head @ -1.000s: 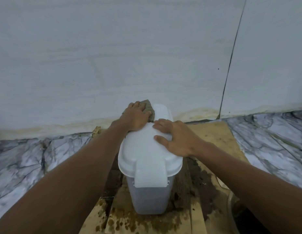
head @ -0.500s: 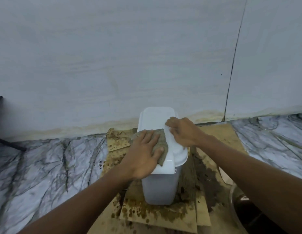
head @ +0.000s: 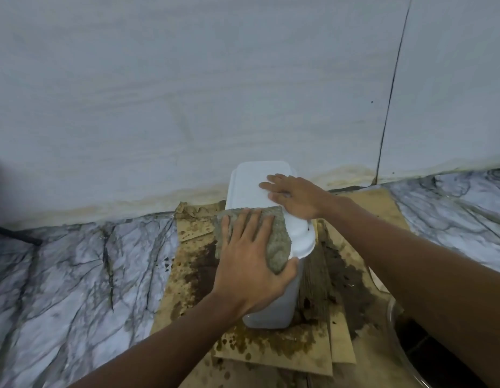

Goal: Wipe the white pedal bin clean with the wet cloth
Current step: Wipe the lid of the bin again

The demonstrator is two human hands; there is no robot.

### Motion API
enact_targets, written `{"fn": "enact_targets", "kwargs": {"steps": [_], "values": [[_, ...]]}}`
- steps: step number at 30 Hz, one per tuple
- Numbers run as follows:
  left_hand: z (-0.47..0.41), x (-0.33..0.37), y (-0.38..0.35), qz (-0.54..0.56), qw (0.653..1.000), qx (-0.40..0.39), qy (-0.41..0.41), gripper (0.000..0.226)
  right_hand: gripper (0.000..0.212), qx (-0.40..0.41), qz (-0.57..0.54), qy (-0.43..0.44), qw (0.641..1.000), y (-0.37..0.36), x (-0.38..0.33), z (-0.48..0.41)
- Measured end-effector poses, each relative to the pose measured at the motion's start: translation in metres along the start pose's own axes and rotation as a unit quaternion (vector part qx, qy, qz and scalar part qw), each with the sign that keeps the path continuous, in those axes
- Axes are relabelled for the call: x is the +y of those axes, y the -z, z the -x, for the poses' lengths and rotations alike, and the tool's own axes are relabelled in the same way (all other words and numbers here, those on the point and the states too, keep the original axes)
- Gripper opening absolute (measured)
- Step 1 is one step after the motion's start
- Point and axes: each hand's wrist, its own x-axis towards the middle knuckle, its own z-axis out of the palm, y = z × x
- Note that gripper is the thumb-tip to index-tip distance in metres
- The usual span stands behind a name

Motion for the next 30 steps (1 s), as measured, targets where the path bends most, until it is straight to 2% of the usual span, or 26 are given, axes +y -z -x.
{"fn": "enact_targets", "kwargs": {"steps": [3,9,14,19,24,27,30], "values": [[-0.023,-0.004,0.001,0.021,1.0,0.013,0.001,0.085,0.047,0.01,-0.012,-0.011,1.0,0.005,0.004,-0.01],[-0.067,-0.023,0.01,0.061,0.996,0.028,-0.059,0.075,0.047,0.044,-0.075,-0.068,0.994,0.015,0.015,-0.018],[-0.057,-0.062,0.024,0.107,0.99,-0.018,-0.09,0.089,0.053,0.039,0.055,-0.069,0.995,0.004,-0.007,-0.009],[-0.013,-0.091,0.028,0.118,0.99,-0.053,-0.053,0.092,0.055,0.02,0.165,-0.027,0.986,-0.013,-0.046,0.003],[0.019,-0.104,0.038,0.11,0.991,-0.062,-0.039,0.086,0.06,0.054,0.168,-0.051,0.983,-0.037,-0.078,0.01],[0.028,-0.092,0.045,0.13,0.989,-0.073,0.015,0.078,0.061,0.059,0.175,-0.069,0.98,-0.044,-0.093,0.02],[0.03,-0.073,0.044,0.047,0.994,-0.085,0.047,0.079,0.061,0.055,0.17,-0.081,0.981,-0.046,-0.102,0.035]]}}
